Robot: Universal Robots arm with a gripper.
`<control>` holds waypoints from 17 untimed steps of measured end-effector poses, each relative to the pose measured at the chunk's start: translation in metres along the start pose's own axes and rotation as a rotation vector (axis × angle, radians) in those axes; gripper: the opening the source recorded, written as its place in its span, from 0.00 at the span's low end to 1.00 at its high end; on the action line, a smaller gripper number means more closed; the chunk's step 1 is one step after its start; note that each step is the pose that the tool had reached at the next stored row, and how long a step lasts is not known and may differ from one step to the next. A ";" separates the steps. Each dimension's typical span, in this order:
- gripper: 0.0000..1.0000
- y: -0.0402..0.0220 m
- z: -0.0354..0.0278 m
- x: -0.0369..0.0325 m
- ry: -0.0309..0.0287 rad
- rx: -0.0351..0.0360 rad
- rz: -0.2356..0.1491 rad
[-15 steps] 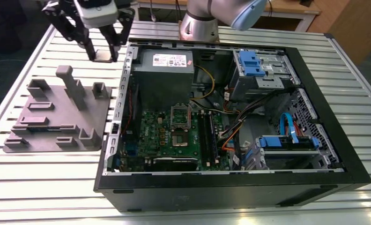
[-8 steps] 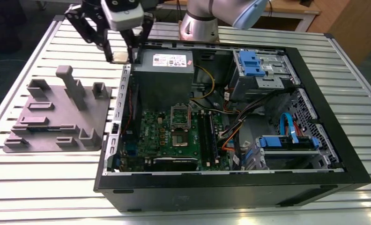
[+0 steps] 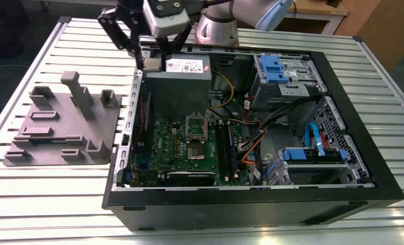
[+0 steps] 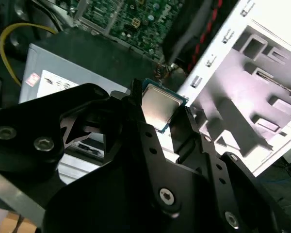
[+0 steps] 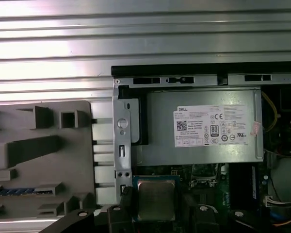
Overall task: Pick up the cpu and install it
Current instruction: 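Pick up the cpu and move it towards the insertion slot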
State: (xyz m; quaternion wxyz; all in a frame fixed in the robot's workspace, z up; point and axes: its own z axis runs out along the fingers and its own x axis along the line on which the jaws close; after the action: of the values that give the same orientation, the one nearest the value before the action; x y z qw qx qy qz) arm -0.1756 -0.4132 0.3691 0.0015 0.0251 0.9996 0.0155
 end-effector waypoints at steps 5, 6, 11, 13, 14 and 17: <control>0.47 0.0011 0.0017 -0.0228 0.0001 0.0002 0.000; 0.47 0.0013 0.0021 -0.0272 0.0001 0.0001 0.000; 0.47 0.0024 0.0037 -0.0500 0.0000 0.0000 0.000; 0.47 0.0028 0.0043 -0.0590 0.0001 0.0001 0.000; 0.47 0.0030 0.0046 -0.0635 0.0001 0.0002 0.000; 0.47 0.0037 0.0056 -0.0774 0.0000 0.0000 0.000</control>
State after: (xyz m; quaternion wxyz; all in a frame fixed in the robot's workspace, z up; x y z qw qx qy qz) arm -0.0981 -0.4132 0.3638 0.0015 0.0251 0.9996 0.0155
